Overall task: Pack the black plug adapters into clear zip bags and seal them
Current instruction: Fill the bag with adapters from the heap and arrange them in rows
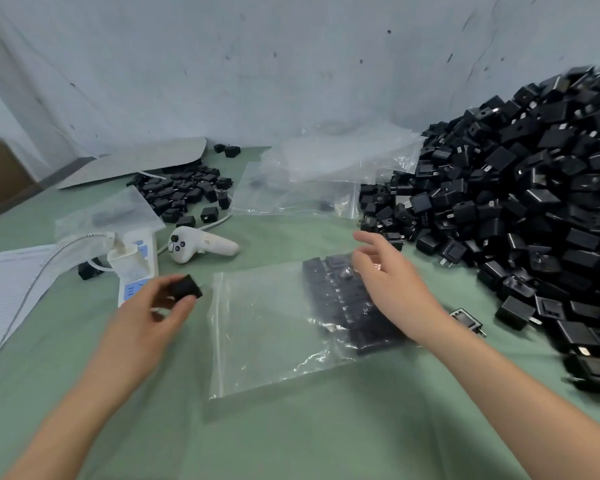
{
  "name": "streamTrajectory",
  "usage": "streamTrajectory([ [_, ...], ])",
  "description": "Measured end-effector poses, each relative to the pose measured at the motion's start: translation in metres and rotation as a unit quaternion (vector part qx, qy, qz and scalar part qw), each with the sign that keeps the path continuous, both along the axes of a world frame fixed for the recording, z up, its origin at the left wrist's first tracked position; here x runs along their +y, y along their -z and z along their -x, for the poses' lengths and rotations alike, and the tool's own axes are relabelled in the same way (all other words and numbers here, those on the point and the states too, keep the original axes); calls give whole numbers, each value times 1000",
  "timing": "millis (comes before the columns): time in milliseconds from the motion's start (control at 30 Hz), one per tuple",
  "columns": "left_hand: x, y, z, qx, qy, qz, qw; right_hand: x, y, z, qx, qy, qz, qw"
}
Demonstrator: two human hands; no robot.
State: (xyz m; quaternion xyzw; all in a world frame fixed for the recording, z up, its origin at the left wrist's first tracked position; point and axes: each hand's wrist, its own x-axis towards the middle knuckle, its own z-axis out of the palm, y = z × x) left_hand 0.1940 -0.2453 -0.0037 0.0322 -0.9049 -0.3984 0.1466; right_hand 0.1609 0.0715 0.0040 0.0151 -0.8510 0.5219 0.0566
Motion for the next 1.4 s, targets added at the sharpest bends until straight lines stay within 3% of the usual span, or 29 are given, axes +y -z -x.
streamTrajectory([
  [133, -12, 21, -8, -3, 74, 96, 993, 19, 20, 11, 43, -10, -243, 969],
  [300, 9, 31, -8, 4, 182, 176, 967, 18, 32, 14, 44, -33, -345, 937],
  [733, 2, 30, 6, -44, 281, 136, 949, 17, 31, 16, 34, -42, -362, 930],
  [967, 27, 21, 31, -77, 369, 188, 907, 18, 32, 16, 41, -44, -362, 930],
  [1267, 37, 37, 43, -127, 422, 37, 897, 19, 32, 17, 41, -49, -371, 927],
  [1400, 43, 34, 50, -65, 429, 97, 896, 19, 32, 16, 37, -51, -373, 926],
])
